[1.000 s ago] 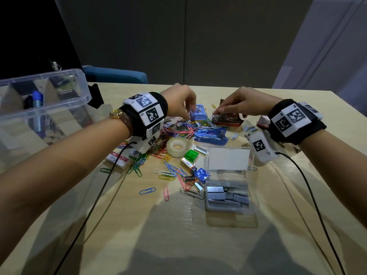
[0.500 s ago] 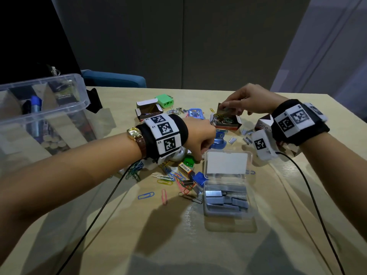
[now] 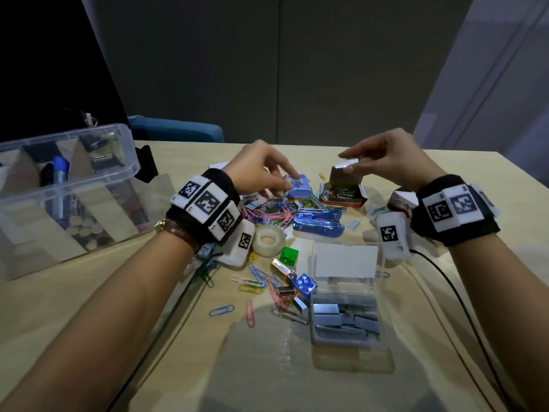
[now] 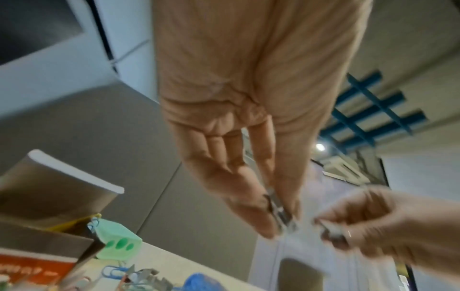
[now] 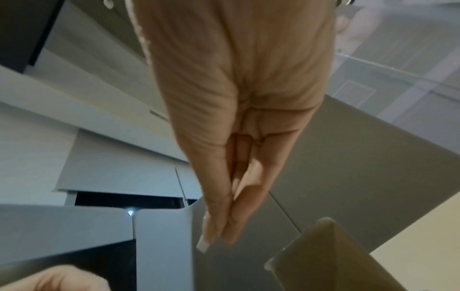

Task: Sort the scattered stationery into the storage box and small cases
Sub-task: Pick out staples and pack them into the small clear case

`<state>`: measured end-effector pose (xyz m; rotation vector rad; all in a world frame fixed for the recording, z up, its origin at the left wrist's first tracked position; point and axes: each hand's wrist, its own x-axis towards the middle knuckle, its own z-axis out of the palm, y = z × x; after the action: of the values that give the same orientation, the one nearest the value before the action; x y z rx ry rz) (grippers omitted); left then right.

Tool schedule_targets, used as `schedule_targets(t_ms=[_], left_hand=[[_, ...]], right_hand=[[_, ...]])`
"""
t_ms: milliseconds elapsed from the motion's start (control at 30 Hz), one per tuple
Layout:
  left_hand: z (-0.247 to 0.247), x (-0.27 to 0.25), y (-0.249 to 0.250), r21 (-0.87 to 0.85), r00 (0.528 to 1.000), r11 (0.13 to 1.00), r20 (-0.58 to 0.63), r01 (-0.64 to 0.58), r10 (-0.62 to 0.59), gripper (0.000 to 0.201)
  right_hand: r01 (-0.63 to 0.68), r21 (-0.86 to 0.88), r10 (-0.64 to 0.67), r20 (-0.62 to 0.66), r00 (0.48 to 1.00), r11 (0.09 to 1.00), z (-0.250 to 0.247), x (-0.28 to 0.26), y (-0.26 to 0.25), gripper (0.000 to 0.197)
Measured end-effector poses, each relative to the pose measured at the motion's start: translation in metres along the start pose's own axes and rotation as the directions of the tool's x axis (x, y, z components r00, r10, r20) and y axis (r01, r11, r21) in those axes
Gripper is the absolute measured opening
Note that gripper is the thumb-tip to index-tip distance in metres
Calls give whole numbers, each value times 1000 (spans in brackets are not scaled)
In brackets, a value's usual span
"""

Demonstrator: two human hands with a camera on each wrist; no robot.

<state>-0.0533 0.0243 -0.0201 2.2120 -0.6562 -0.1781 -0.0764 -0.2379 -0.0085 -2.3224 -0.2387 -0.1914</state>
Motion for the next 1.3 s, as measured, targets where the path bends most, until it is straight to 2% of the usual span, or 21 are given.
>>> schedule_targets(t_ms=[67, 167, 333, 433, 633, 967, 1300], left_hand=[[-5, -3, -1, -180, 990, 982, -119, 56, -78, 16], [-4, -9, 0, -454, 959, 888, -216, 70, -186, 11], [7, -11, 3, -710, 959, 702, -158, 55, -234, 13], [7, -11, 9, -755, 965, 655, -153, 26, -215, 15], [13, -17, 20, -759, 974, 651, -161, -17, -162, 13], [20, -18, 21, -783, 965, 620, -196, -45, -177, 11], [24, -18, 27, -847, 973, 532, -115, 9, -199, 17]], right_hand=[[8, 70, -8, -7, 1000, 997, -2, -5, -1, 24], [62, 106, -63, 6, 998, 992, 1, -12, -8, 19], [233, 52, -229, -69, 971, 971, 8, -18, -27, 22], [285, 63, -273, -151, 950, 957, 14, -21, -35, 23], [288, 64, -272, -188, 944, 956, 27, -24, -39, 24], [219, 81, -210, -103, 972, 972, 22, -27, -40, 25], [200, 33, -196, -109, 975, 979, 28, -27, -42, 19]])
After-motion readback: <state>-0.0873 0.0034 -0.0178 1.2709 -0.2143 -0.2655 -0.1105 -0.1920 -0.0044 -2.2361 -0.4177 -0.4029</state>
